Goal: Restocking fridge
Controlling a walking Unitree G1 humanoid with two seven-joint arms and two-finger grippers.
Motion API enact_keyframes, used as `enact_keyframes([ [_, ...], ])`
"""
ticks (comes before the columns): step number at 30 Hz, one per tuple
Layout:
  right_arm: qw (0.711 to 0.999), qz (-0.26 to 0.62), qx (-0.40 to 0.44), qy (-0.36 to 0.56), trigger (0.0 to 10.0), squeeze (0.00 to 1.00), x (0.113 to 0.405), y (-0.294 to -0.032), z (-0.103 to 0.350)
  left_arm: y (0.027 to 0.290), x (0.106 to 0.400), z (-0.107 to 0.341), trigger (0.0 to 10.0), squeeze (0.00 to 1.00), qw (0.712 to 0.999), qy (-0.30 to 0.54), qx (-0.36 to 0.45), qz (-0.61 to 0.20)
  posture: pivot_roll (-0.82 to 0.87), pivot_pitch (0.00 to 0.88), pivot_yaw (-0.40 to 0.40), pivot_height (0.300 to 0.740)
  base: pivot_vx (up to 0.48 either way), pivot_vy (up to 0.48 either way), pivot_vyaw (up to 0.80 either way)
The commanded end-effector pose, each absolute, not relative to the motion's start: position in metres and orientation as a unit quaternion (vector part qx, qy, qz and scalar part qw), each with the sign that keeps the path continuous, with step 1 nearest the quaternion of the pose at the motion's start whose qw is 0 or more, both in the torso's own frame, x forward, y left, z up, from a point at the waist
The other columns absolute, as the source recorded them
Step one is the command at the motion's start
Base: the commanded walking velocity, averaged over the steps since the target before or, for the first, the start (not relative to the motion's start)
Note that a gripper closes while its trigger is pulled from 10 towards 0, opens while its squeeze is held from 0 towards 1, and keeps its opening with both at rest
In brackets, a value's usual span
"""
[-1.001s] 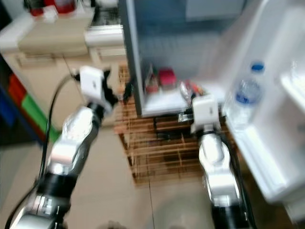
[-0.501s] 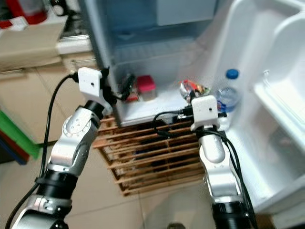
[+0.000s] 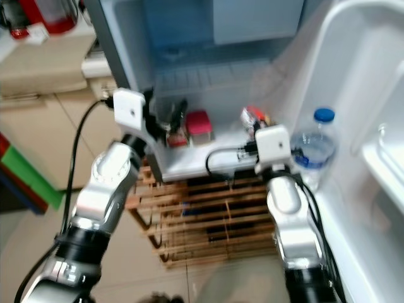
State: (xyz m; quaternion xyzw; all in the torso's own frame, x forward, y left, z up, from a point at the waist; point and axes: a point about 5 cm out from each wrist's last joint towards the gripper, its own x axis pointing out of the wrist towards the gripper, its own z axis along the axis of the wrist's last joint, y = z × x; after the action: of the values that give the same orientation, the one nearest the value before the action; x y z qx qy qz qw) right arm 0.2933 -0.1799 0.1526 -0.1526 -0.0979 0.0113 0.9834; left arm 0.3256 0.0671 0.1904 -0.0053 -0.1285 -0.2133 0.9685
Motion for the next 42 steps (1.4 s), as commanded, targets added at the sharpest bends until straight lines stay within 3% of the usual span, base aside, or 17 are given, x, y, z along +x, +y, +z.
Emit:
enact_keyframes([
  [1,0.981,0.027,-0.151,-0.115,0.0,0.16,0.296,-0.169,0.160,0.072,0.324,0.198,10.0,0.00,0.966,-0.148,0.008,-0.213,-0.10,0.000,0.076,0.740,0.000,0.000,0.80],
  [6,0.981,0.033,-0.152,-0.113,0.0,0.15,0.298,-0.166,0.159,0.066,0.320,0.200,10.0,0.00,0.961,-0.154,0.013,-0.229,-0.10,0.000,0.074,0.740,0.000,0.000,0.80],
  [17,0.984,0.011,-0.155,-0.087,0.0,0.13,0.308,-0.159,0.149,0.066,0.316,0.190,10.0,0.00,0.956,-0.127,0.021,-0.263,-0.08,0.000,0.073,0.740,0.000,0.000,0.00],
  [19,0.988,-0.048,-0.137,-0.054,0.0,0.15,0.321,-0.154,0.138,0.071,0.315,0.189,10.0,0.00,0.956,-0.121,0.031,-0.265,-0.06,0.000,0.075,0.740,0.000,0.000,0.00],
  [22,0.990,-0.043,-0.127,-0.032,0.0,0.14,0.331,-0.136,0.130,0.081,0.311,0.186,10.0,0.00,0.958,-0.113,0.047,-0.259,-0.02,0.000,0.075,0.740,0.000,0.000,0.00],
  [31,0.981,-0.096,-0.166,0.020,0.0,0.11,0.338,-0.128,0.101,0.105,0.282,0.172,10.0,0.00,0.964,-0.073,0.073,-0.245,0.09,0.021,0.078,0.740,0.000,0.000,0.00],
  [35,0.981,-0.079,-0.178,0.012,0.0,0.10,0.339,-0.116,0.100,0.110,0.275,0.172,10.0,0.00,0.965,-0.066,0.080,-0.243,0.11,0.046,0.081,0.740,0.000,0.000,0.00],
  [42,0.965,-0.085,-0.227,-0.101,0.0,0.12,0.342,-0.109,0.136,0.113,0.264,0.177,10.0,0.00,0.966,-0.058,0.072,-0.243,0.11,0.071,0.073,0.740,0.000,0.000,0.00],
])
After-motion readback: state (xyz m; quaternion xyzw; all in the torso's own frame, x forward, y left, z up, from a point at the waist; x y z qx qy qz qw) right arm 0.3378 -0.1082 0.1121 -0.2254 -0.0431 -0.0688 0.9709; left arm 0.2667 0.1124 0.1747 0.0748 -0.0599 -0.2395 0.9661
